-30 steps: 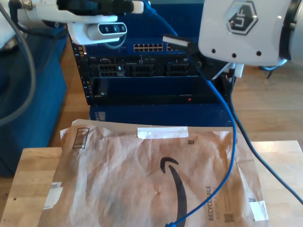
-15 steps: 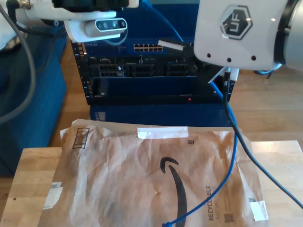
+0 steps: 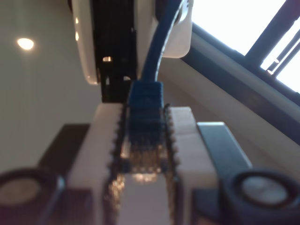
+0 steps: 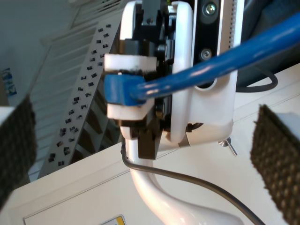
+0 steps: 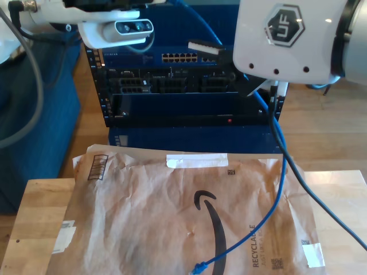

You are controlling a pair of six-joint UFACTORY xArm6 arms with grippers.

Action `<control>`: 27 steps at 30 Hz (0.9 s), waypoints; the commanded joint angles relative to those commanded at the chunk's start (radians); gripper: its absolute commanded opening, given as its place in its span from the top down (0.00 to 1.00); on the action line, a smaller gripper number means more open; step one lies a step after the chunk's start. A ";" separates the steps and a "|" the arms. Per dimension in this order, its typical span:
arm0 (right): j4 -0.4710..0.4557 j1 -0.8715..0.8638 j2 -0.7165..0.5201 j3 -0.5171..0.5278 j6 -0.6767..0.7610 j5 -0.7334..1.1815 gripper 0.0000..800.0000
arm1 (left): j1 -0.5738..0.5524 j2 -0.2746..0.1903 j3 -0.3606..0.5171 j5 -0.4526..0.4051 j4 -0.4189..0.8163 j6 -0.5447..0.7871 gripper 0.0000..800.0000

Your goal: Grab the cable and plug it in

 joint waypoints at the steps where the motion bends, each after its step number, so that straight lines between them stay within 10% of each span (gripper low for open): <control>1: 0.000 0.000 0.000 0.000 0.002 -0.002 0.25 | -0.003 0.000 0.000 0.000 0.002 0.002 0.96; 27: 0.003 0.023 0.020 0.009 0.003 -0.060 0.61 | -0.023 -0.006 0.002 0.020 0.021 0.003 0.96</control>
